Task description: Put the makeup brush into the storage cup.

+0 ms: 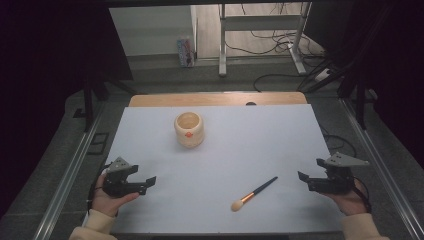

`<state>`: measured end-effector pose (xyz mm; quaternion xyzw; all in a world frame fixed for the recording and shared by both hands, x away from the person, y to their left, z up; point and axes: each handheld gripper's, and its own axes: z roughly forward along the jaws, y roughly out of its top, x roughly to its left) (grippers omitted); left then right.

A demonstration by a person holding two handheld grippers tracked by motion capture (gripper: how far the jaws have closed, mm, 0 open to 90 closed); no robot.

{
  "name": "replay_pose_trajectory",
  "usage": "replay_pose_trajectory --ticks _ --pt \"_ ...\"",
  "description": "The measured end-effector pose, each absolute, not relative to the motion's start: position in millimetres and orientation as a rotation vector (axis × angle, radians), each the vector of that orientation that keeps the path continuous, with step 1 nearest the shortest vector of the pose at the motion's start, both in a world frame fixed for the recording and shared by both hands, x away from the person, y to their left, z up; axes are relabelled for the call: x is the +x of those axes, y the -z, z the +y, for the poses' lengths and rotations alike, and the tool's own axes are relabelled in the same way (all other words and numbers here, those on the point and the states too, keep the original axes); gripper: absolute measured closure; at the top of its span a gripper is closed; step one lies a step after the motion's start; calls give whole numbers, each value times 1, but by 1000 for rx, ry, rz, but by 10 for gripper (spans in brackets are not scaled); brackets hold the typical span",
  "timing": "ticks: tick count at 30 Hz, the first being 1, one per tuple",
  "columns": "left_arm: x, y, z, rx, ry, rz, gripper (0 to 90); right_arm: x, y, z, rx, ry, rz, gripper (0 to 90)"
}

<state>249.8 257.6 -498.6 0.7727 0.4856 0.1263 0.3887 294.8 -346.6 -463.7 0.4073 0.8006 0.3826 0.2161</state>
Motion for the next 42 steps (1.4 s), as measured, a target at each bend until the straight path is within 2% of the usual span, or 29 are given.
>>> replay_pose_trajectory --ticks 42 --pt "240 499 252 2024 -283 1210 157 299 467 -337 1052 -1031 2303 145"
